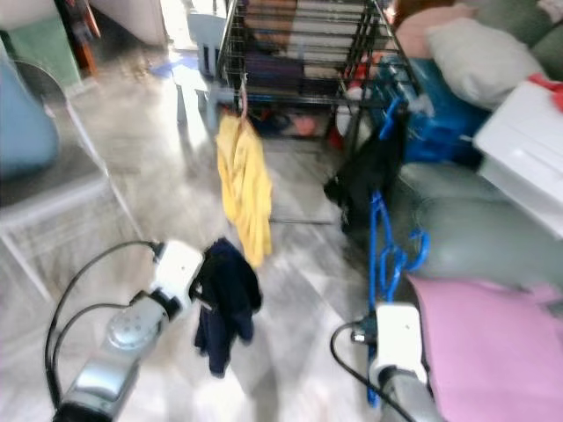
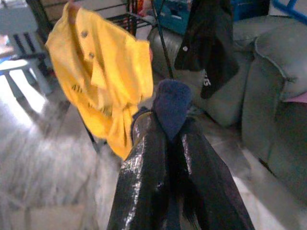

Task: Hang hanger

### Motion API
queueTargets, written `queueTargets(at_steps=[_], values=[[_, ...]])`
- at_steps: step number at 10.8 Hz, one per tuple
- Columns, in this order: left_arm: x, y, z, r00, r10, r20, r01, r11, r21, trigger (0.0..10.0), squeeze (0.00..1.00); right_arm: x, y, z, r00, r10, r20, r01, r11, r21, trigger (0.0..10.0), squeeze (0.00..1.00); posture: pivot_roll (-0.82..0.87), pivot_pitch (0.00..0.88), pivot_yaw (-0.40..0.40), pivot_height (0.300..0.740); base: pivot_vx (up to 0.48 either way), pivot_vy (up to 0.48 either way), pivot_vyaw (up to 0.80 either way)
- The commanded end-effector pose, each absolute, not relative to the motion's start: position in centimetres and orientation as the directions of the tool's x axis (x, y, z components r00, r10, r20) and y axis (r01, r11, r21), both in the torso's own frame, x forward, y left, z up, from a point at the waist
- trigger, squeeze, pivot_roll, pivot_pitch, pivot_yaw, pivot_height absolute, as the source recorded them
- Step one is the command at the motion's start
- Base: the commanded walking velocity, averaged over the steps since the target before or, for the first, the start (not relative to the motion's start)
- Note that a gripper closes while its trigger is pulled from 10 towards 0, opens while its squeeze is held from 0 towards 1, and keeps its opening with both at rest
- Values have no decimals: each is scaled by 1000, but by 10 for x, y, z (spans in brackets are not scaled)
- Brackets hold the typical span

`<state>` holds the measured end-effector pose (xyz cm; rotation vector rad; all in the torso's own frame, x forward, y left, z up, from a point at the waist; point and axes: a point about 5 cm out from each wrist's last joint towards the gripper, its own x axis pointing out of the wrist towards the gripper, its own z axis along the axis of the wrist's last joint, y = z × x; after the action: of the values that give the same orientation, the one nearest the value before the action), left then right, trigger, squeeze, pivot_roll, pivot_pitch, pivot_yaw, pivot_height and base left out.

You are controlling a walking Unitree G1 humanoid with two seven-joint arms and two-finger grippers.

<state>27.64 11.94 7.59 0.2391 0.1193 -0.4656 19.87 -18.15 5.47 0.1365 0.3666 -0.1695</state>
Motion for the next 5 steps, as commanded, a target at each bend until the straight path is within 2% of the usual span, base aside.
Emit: queueTargets(at_steps=[1,3,4,5], values=[[283,117,86,896,-428,-117,444,872,208,10000,0,203,-182,58,927,-158,-339,207,972,114,10000,0,59,0,-79,740,0,0,0],[290,107,78,892,-432,-132,448,884,133,10000,0,212,-189,59,936,-202,-288,242,964,112,10000,0,76,0,-71,740,0,0,0],[297,102,78,888,-442,-123,457,879,139,10000,0,220,-193,60,940,-240,-241,265,961,75,10000,0,72,0,-43,740,0,0,0],[302,102,79,891,-437,-120,452,878,155,10000,0,224,-194,61,942,-250,-224,280,953,116,10000,0,72,0,-25,740,0,0,0]])
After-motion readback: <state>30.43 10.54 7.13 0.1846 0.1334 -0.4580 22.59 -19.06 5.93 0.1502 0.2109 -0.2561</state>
